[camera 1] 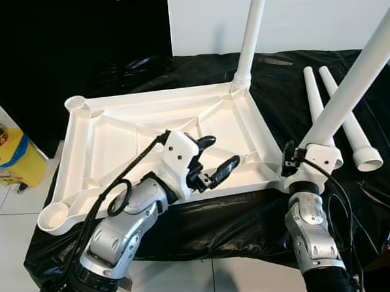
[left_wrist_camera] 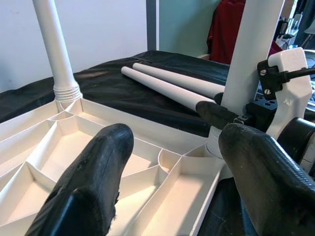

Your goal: Building children table

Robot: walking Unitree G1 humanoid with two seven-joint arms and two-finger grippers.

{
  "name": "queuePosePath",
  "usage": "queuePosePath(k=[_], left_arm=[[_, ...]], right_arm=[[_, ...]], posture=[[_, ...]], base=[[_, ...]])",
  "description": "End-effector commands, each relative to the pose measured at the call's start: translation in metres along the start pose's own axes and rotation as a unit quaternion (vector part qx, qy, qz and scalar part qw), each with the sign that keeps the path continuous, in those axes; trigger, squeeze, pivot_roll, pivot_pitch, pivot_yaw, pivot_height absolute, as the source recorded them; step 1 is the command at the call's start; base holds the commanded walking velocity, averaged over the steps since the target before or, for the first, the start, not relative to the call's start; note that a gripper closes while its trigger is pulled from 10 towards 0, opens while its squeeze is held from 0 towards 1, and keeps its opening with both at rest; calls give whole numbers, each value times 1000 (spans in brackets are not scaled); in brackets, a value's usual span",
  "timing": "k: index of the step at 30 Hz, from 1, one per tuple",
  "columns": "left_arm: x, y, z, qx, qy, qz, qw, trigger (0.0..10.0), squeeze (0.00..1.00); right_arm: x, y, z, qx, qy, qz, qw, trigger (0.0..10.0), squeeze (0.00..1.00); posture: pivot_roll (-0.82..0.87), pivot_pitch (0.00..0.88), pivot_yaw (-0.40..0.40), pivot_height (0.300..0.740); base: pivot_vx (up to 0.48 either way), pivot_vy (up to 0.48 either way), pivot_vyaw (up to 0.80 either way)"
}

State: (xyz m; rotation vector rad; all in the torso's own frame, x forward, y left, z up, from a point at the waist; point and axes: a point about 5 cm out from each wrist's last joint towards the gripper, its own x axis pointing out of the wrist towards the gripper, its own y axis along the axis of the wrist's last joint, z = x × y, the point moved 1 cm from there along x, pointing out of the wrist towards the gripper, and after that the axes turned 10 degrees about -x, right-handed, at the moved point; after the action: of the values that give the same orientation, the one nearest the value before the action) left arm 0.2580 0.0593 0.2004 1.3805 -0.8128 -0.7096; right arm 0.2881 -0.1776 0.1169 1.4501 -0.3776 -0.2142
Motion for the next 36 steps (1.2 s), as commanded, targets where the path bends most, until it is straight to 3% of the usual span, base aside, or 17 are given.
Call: queuePosePath(k=[1, 7, 14, 15, 21, 24, 27, 28, 32, 33, 34, 36], left_arm=[[1, 1, 7, 5, -50, -6, 999, 10000, 0], [1, 1, 8, 5, -50, -6, 999, 10000, 0], [1, 1, 7, 7, -53, -6, 999, 10000, 0], [1, 1, 8, 7, -54, -6, 998, 10000, 0], [2, 1, 8, 7, -56, -6, 998, 10000, 0], [3, 2, 9, 6, -58, -5, 998, 10000, 0], [3, 2, 9, 6, -59, -5, 998, 10000, 0], [3, 2, 9, 6, -59, -5, 998, 10000, 0], [4, 2, 8, 5, -59, -4, 998, 10000, 0], [4, 2, 9, 5, -58, -3, 998, 10000, 0], [4, 2, 8, 5, -58, -3, 998, 10000, 0], [4, 2, 8, 5, -57, -2, 998, 10000, 0]], right_arm=[[-8, -32, 26, -27, -52, -72, 996, 10000, 0], [-8, -33, 33, -31, -74, -74, 994, 10000, 0], [-6, -32, 30, -23, -70, -70, 995, 10000, 31], [-5, -27, 28, -14, -52, -52, 997, 10000, 1000], [0, -11, 27, -5, -20, 1, 1000, 10000, 1000], [13, 6, 28, -10, 60, 53, 997, 10000, 1000], [15, 8, 28, -11, 80, 61, 995, 10000, 1000], [19, 11, 26, -8, 115, 66, 991, 10000, 0], [22, 19, 25, -20, 160, 93, 983, 10000, 0], [24, 21, 24, -15, 182, 97, 978, 2588, 0], [25, 21, 23, -10, 204, 97, 974, 0, 0], [26, 21, 22, -5, 219, 96, 971, 0, 0]], posture=[[13, 63, -35, 740], [14, 57, -33, 740], [14, 48, -29, 740], [13, 46, -28, 740], [10, 45, -25, 740], [0, 49, -22, 740], [0, 49, -22, 740], [-4, 53, -22, 740], [-6, 56, -20, 740], [-6, 57, -21, 740], [-6, 61, -21, 740], [-6, 61, -21, 740]], base=[[0, 0, 0], [0, 0, 0], [0, 0, 0], [0, 0, 0], [0, 0, 0], [0, 0, 0], [0, 0, 0], [0, 0, 0], [0, 0, 0], [0, 0, 0], [0, 0, 0], [0, 0, 0]])
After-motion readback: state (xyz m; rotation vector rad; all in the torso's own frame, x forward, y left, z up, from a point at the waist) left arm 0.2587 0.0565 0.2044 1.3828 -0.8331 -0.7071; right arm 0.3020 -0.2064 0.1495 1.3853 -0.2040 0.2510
